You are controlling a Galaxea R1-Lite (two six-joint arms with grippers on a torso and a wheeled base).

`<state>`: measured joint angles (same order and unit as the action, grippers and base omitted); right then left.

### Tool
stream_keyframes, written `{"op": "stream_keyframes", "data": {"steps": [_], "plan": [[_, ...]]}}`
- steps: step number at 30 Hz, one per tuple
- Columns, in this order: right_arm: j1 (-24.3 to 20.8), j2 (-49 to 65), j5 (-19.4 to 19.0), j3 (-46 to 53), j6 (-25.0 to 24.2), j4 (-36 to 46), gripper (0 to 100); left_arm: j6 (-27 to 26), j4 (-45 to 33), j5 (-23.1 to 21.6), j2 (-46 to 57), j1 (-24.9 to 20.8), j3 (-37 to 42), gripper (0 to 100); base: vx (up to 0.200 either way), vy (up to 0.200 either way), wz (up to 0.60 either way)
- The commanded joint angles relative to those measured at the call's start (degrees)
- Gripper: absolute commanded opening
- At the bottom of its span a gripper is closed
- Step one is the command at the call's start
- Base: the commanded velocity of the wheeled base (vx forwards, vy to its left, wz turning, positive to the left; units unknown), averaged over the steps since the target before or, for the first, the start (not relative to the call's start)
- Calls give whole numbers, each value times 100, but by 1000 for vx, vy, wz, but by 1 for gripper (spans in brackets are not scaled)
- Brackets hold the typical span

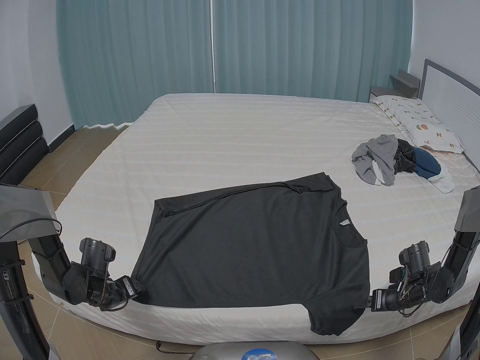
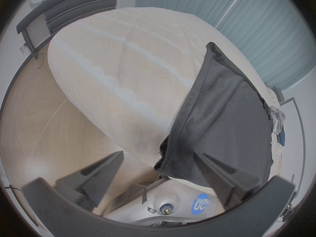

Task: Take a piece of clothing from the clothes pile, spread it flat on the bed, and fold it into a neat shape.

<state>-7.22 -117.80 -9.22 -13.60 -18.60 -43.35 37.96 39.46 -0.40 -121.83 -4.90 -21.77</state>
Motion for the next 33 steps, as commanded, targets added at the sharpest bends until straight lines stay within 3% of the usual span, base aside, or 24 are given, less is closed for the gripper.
{"op": "stream_keyframes", "data": {"steps": [1, 12, 21, 33], "plan": [[19, 178, -28, -19, -91, -24, 100, 36, 71, -4, 142, 42, -46, 100, 0, 0, 0], [-104, 820, -449, -353, -1313, -24, 100, 80, 114, -267, 450, 297, -125, 100, 0, 0, 0], [-113, 741, -476, -389, -1330, -24, 100, 89, 71, -513, 450, 455, -178, 100, 0, 200, 0], [-166, 732, -476, -432, -1357, -60, 100, 370, 71, -522, 450, 437, -328, 100, 17, 0, 0]]}}
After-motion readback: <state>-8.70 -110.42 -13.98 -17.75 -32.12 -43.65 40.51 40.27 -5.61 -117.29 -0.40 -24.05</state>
